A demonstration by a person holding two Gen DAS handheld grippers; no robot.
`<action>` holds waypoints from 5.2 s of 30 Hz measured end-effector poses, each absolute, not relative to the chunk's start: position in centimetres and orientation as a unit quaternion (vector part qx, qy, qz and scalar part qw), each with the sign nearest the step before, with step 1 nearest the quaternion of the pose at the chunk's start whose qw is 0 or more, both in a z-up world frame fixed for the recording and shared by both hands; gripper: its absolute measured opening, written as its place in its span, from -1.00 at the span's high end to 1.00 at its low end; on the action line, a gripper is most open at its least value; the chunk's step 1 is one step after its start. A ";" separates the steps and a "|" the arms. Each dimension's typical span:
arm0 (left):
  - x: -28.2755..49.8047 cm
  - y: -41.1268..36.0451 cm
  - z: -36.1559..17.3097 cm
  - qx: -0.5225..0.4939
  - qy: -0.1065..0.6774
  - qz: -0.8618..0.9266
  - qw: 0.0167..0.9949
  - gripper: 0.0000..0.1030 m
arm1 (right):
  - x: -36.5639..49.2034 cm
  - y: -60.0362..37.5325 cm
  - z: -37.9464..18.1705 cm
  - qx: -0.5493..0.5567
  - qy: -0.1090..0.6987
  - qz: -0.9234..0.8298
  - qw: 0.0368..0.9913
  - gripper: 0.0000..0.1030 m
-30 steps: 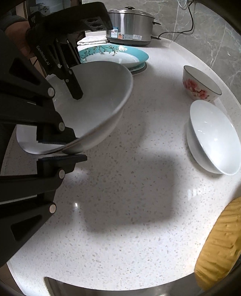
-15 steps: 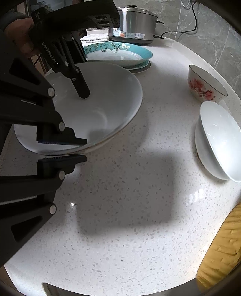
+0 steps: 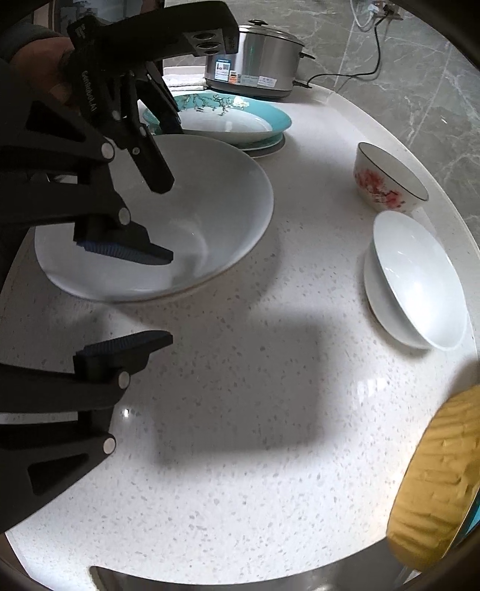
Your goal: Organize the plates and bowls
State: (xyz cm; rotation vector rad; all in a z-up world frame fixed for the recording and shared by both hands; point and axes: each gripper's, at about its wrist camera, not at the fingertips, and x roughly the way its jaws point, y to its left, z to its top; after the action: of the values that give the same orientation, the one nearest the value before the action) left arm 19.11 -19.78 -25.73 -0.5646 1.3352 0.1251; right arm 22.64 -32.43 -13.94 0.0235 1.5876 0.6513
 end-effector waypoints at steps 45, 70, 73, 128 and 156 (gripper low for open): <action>41.7 -15.6 -23.7 -0.095 0.620 -0.098 0.773 -0.26 | 36.3 -28.5 -14.0 0.100 0.624 0.199 0.749 0.10; 41.9 -15.9 -25.9 -0.147 0.623 -0.144 0.755 0.78 | 36.9 -28.9 -15.2 0.105 0.638 0.210 0.733 0.79; 41.9 -15.9 -26.1 -0.150 0.625 -0.146 0.752 0.80 | 37.2 -29.6 -15.3 0.123 0.644 0.212 0.724 0.79; 23.4 -17.7 -18.3 -0.264 0.614 -0.150 0.729 0.80 | 24.8 -35.5 -8.5 0.180 0.687 0.287 0.643 0.70; 17.8 -18.6 -23.0 -0.255 0.642 -0.102 0.715 0.79 | 20.7 -33.6 -12.3 0.107 0.716 0.283 0.629 0.71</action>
State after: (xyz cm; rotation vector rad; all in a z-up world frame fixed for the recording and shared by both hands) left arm 17.78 -18.57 -23.04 -0.5656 1.4223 -0.2255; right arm 20.72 -33.60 -12.30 0.2458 1.6414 0.6484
